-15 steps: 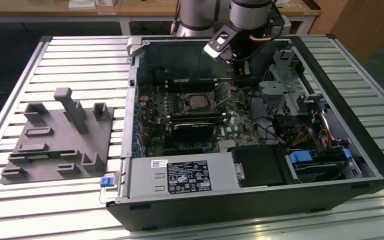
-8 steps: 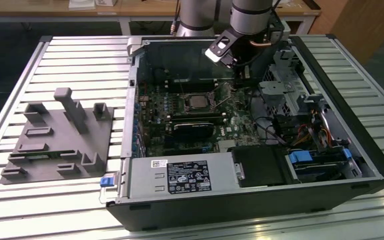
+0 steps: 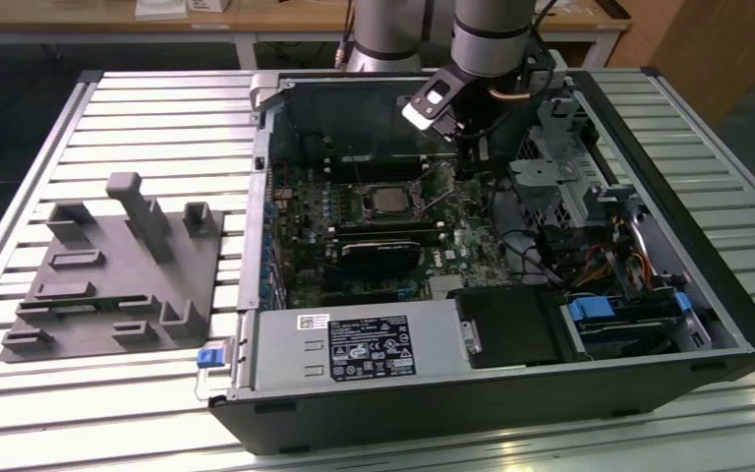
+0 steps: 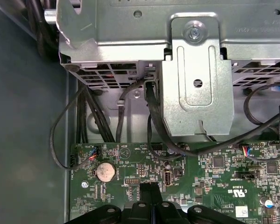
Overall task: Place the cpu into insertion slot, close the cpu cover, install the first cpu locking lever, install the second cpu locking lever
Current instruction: 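Close the cpu cover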
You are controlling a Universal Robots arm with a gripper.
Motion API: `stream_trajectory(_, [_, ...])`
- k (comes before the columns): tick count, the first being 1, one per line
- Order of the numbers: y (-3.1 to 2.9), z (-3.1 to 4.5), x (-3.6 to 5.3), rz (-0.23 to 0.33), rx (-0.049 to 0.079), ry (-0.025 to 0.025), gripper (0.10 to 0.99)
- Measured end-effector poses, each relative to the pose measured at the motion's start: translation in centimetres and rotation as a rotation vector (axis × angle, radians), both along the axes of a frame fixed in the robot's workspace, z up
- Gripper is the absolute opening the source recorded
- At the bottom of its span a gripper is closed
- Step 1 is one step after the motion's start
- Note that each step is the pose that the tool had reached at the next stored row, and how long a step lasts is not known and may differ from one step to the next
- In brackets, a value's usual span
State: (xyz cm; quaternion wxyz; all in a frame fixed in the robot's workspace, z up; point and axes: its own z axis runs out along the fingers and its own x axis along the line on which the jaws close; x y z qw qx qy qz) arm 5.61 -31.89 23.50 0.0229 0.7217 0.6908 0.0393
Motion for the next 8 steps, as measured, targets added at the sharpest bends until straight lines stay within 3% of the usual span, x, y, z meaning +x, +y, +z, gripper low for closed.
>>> stream_trajectory(8, [0.00, -0.04, -0.11, 0.000, 0.000, -0.0002, 0.106])
